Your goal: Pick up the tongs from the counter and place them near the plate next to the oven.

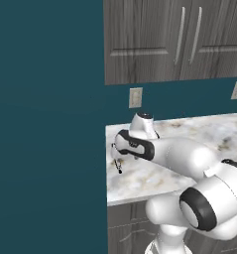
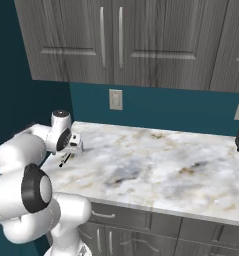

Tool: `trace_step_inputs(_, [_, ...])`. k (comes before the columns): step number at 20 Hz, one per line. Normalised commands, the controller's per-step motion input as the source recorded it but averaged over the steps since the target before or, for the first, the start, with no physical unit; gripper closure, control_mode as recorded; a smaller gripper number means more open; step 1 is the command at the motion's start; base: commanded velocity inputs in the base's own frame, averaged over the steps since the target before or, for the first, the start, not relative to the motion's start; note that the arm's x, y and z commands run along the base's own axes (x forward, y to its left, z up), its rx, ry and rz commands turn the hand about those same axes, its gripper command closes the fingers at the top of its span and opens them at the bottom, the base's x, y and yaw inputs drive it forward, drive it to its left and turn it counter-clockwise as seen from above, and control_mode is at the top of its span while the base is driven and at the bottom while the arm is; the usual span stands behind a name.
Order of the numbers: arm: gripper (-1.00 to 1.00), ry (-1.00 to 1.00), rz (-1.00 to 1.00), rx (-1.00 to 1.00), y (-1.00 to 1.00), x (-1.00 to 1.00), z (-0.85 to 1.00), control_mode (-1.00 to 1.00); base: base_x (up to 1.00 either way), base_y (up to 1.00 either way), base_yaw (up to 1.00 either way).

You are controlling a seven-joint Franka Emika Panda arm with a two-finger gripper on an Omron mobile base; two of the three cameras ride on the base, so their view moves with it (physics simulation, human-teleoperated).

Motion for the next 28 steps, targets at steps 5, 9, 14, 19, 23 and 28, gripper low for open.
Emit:
trace_step_inputs(5, [-1.00,0.00,0.00,0.00,0.10,0.27,-0.37,-1.00,0.00,0.00,0.00])
trace_step_inputs(9, [-1.00,-0.01,0.00,0.00,0.15,0.33,-0.29,-1.00,0.00,0.00,0.00])
trace_step_inputs(14, [-1.00,-0.02,0.00,0.00,0.06,0.34,-0.33,-1.00,0.00,0.00,0.00])
trace_step_inputs(19, [-1.00,-0.03,0.00,0.00,0.01,0.35,-0.43,-1.00,0.00,0.00,0.00])
trace_step_inputs(23, [-1.00,-0.03,0.00,-0.02,0.18,0.33,-0.51,-1.00,0.00,0.00,0.00])
trace_step_inputs(28, [1.00,-0.04,0.00,-0.07,0.22,0.23,-0.62,-1.00,0.00,0.00,0.00])
